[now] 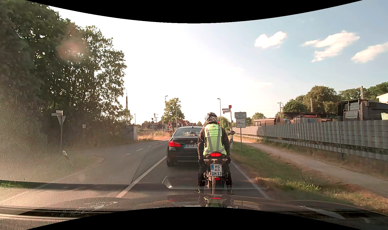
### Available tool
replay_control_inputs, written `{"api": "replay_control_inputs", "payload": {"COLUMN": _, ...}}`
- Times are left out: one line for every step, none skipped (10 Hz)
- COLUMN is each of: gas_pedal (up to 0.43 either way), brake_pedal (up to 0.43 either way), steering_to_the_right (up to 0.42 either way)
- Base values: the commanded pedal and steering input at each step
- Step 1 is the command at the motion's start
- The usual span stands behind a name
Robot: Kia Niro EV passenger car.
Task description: Follow the waypoints while adhering to traffic rules and regulations
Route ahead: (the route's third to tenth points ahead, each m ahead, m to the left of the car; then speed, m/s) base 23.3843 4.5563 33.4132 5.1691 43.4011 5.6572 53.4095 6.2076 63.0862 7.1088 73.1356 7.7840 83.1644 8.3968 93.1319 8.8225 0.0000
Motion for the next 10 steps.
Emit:
{"api": "replay_control_inputs", "payload": {"gas_pedal": 0.000, "brake_pedal": 0.323, "steering_to_the_right": 0.006}}
{"api": "replay_control_inputs", "payload": {"gas_pedal": 0.000, "brake_pedal": 0.323, "steering_to_the_right": 0.006}}
{"api": "replay_control_inputs", "payload": {"gas_pedal": 0.000, "brake_pedal": 0.323, "steering_to_the_right": 0.006}}
{"api": "replay_control_inputs", "payload": {"gas_pedal": 0.000, "brake_pedal": 0.268, "steering_to_the_right": 0.006}}
{"api": "replay_control_inputs", "payload": {"gas_pedal": 0.000, "brake_pedal": 0.201, "steering_to_the_right": 0.006}}
{"api": "replay_control_inputs", "payload": {"gas_pedal": 0.000, "brake_pedal": 0.140, "steering_to_the_right": 0.006}}
{"api": "replay_control_inputs", "payload": {"gas_pedal": 0.000, "brake_pedal": 0.061, "steering_to_the_right": 0.006}}
{"api": "replay_control_inputs", "payload": {"gas_pedal": 0.000, "brake_pedal": 0.000, "steering_to_the_right": 0.006}}
{"api": "replay_control_inputs", "payload": {"gas_pedal": 0.000, "brake_pedal": 0.000, "steering_to_the_right": 0.006}}
{"api": "replay_control_inputs", "payload": {"gas_pedal": 0.000, "brake_pedal": 0.000, "steering_to_the_right": 0.006}}
